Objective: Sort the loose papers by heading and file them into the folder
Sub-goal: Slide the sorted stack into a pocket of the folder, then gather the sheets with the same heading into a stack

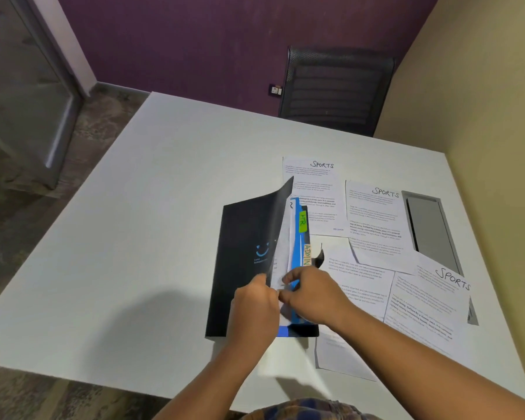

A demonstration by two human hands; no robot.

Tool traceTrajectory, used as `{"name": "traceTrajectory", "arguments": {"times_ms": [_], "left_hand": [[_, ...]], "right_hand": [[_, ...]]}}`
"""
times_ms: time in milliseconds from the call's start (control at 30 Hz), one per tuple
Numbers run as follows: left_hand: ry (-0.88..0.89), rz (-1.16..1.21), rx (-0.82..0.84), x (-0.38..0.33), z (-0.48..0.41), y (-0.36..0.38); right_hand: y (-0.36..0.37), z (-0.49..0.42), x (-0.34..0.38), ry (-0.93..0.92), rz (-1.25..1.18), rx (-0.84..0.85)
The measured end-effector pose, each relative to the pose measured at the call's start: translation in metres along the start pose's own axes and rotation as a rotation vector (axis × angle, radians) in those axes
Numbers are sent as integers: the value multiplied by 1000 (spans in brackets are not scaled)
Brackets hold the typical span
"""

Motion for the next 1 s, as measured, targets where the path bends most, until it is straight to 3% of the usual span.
{"name": "traceTrajectory", "arguments": {"times_ms": [300,467,667,867,1000], "left_hand": [[-82,-122,225,30,-7,50],[-114,-197,243,44,-12,74],[-54,-504,368,53,-2,107],[9,-648,507,77,18,139],[14,-680,504,80,26,146]], "right_hand": [[-10,18,-95,73,-200,-33],[-12,38,-170,164,-231,-60],[-11,51,-254,278,-205,-108],[-14,44,-329,322,-10,-156],[-4,29,-390,299,231,-155]]}}
Point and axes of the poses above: each hand's wrist, its own z-axis away from the middle knuckle, its own y-axis out of the palm, x = y × z, the point moved 9 cm from there along -z, towards the middle knuckle, and after that the axes turned 1 degree about -x, right-handed, at the moved point
